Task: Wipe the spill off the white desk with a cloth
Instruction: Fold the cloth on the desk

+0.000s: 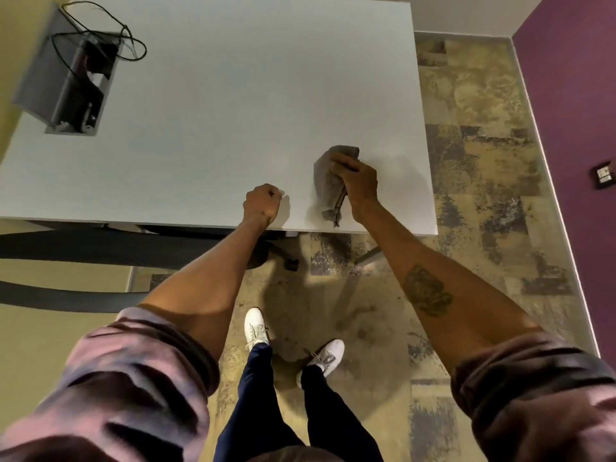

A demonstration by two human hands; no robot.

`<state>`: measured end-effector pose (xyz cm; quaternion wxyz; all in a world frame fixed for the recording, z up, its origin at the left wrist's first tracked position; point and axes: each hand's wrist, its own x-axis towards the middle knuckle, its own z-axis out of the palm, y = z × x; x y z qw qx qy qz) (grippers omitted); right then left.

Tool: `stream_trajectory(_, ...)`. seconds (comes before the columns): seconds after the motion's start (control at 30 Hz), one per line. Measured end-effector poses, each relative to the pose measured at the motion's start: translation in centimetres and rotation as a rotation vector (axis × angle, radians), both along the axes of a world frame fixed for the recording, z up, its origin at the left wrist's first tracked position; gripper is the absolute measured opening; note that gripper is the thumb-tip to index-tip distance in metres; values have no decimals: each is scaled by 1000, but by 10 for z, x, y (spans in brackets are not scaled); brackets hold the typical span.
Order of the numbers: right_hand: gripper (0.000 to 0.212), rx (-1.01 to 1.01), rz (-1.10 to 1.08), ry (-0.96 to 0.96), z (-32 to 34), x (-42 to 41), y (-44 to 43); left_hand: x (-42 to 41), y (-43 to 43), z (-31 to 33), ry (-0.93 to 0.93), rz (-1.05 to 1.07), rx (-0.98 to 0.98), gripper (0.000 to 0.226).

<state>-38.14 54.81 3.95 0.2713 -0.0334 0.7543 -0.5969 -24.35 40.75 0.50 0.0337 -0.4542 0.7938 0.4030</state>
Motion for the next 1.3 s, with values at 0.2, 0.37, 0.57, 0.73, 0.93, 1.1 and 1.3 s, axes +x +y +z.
stream_trajectory(0.2,34,-218,34,-209,11,13,-38,7,-46,-8,76,139,216,34)
stream_trajectory(0.37,33,-270,5,-239,15,26,-83,17,-87,-7,248,279,473,32)
stream_trajectory(0.57,33,-292,4,-280,5,36,-117,28,-112,-9,252,278,465,32)
stream_trajectory(0.73,39,-334,11,-320,-3,55,-151,49,-140,-12,279,280,539,37)
stream_trajectory(0.93,39,-321,53,-368,-5,79,-190,87,-185,-19,283,293,482,39)
stream_trajectory(1.1,31,-229,157,-377,-15,102,-225,120,-237,-22,183,329,210,33)
stream_trajectory(1.3,26,-123,294,-342,-40,136,-281,162,-294,-23,61,388,-20,23)
